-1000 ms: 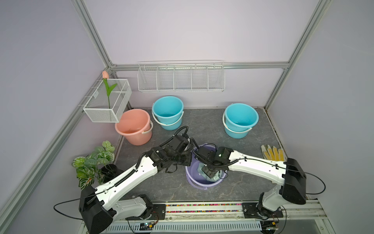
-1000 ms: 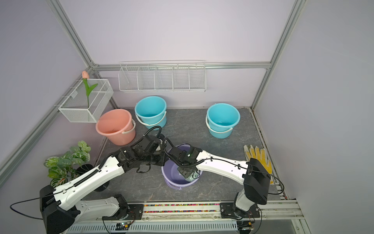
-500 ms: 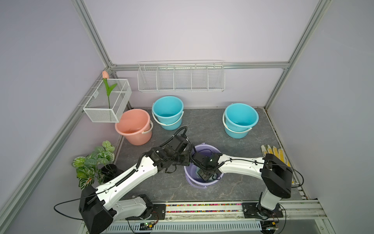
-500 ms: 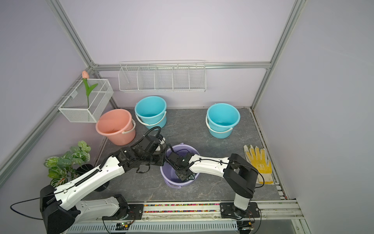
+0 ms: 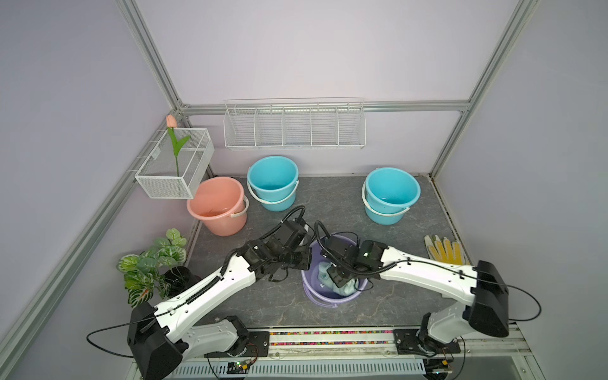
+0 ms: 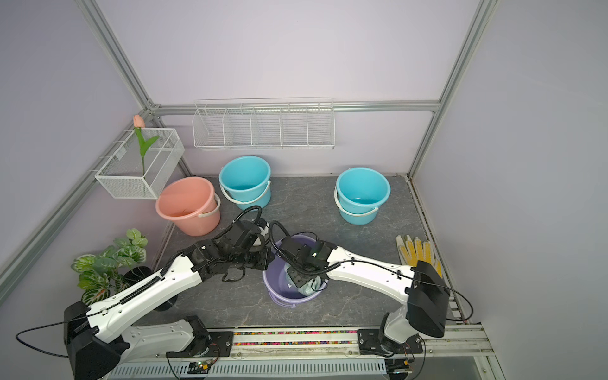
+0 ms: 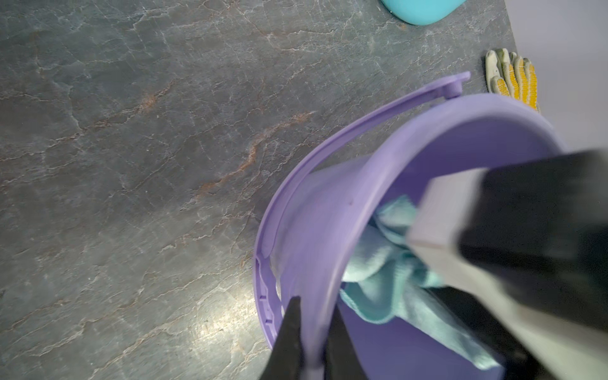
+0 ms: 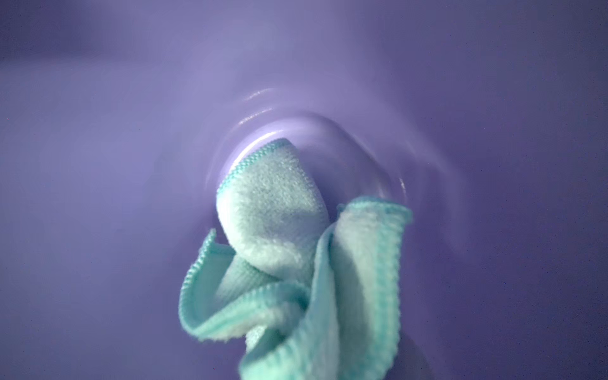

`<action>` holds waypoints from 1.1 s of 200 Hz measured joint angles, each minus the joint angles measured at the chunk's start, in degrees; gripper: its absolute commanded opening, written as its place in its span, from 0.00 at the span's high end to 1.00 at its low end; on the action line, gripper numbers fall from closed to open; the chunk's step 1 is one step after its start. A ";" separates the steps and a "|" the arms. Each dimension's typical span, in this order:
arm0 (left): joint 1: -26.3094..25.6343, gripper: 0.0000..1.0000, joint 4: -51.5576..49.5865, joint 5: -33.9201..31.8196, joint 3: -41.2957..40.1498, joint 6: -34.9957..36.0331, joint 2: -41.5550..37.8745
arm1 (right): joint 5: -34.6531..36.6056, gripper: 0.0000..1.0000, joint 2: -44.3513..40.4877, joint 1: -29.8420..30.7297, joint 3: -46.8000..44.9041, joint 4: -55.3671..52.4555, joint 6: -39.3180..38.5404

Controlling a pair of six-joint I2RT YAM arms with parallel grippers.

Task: Wipe the inside of the bucket with a cloth
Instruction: Wipe the dirt from the inside of the bucket.

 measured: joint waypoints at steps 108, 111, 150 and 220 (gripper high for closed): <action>0.00 1.00 0.57 0.00 -0.39 0.09 -0.57 | -19.32 0.93 -7.52 -0.02 1.46 -3.39 9.07; 0.00 1.00 0.57 0.00 -0.39 0.09 -0.57 | -19.67 0.93 -7.28 -0.02 1.42 -3.02 9.14; 0.00 1.00 0.79 0.20 -0.39 0.09 -0.57 | -21.20 0.93 -0.90 -0.72 0.33 2.01 10.34; 0.00 1.00 0.90 0.20 -0.48 0.07 -0.92 | -21.59 0.93 5.92 -4.50 -10.14 14.27 13.16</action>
